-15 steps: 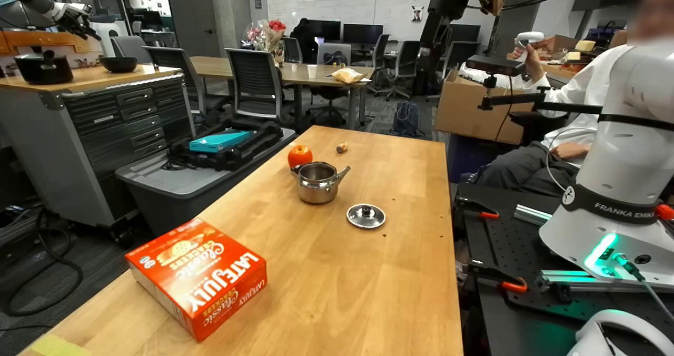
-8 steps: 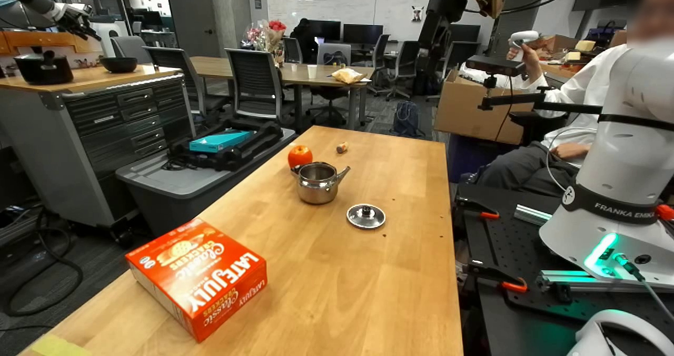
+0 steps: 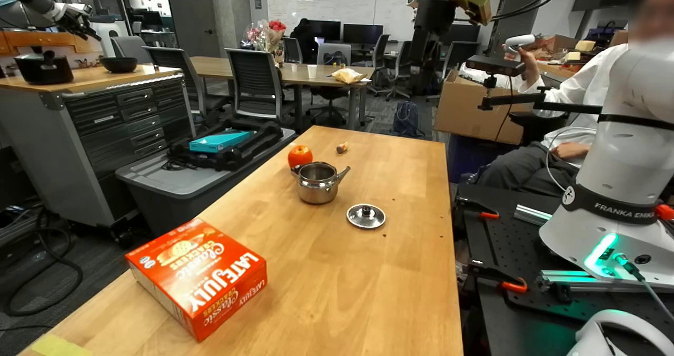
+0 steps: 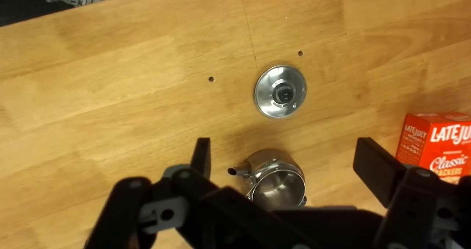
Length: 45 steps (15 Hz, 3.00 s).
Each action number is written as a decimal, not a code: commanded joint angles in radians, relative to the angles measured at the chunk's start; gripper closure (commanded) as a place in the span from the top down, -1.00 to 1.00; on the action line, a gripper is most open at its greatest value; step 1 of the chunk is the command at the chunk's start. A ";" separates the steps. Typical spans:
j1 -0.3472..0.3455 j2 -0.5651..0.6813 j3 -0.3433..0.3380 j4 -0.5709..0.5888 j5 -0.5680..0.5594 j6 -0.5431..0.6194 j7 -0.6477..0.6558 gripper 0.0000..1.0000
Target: Put the silver lid on the kettle
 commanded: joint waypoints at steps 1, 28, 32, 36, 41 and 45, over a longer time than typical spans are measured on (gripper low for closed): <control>0.018 0.067 0.049 0.029 0.016 0.000 0.047 1.00; 0.124 0.506 0.149 0.053 0.214 0.385 -0.013 1.00; 0.117 0.577 0.154 0.098 0.249 0.394 -0.005 1.00; 0.107 0.653 0.158 0.160 0.264 0.382 0.019 1.00; 0.105 0.743 0.166 0.223 0.226 0.349 0.037 1.00; 0.109 0.794 0.179 0.246 0.198 0.335 0.043 1.00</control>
